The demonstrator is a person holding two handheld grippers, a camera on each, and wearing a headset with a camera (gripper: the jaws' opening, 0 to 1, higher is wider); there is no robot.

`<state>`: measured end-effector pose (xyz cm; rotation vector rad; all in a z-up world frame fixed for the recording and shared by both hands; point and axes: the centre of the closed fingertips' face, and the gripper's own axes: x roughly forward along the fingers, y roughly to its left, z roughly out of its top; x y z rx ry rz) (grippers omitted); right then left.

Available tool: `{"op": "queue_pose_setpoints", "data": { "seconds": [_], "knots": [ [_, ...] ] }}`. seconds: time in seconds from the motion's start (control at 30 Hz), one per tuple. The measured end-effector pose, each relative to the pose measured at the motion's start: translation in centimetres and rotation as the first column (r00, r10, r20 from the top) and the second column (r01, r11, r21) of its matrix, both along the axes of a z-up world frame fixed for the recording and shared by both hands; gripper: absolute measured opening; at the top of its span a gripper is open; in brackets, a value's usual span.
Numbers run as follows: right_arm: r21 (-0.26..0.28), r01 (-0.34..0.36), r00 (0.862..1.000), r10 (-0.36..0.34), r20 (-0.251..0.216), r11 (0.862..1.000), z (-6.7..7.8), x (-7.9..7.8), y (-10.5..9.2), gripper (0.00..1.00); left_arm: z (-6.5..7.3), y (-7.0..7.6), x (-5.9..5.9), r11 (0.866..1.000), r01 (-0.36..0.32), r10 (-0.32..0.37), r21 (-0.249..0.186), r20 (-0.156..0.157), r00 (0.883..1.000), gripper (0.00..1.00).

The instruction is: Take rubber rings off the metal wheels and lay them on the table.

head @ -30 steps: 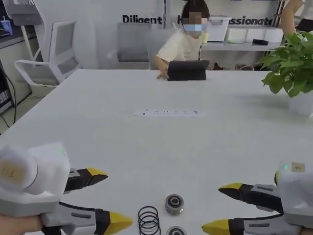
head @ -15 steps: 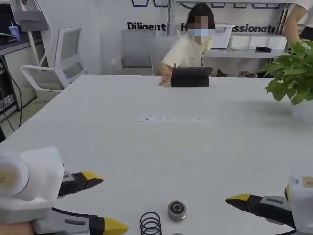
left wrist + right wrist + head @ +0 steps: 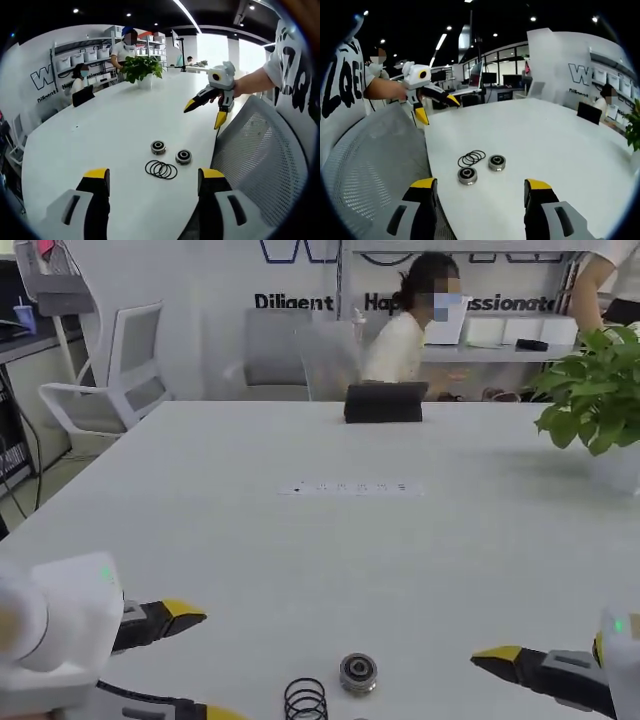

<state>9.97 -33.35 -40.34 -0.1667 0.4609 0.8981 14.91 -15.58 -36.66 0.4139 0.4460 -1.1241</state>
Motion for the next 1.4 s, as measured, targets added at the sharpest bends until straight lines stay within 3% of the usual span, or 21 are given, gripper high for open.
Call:
{"op": "queue_pose_setpoints", "data": {
  "seconds": [0.47, 1.4],
  "knots": [
    [0.020, 0.004, 1.000, -0.005, 0.006, 1.000, 0.7, -0.2, -0.1, 0.72, 0.2, 0.4, -0.5, 1.000, -0.013, 0.013, 0.001, -0.004, 1.000, 0.70],
    [0.032, 0.020, 1.000, -0.020, -0.005, 0.999, 1.1, -0.1, -0.4, 0.77, 0.7, 1.0, 0.2, 1.000, -0.028, 0.028, -0.005, -0.009, 1.000, 0.71]
  ]
}}
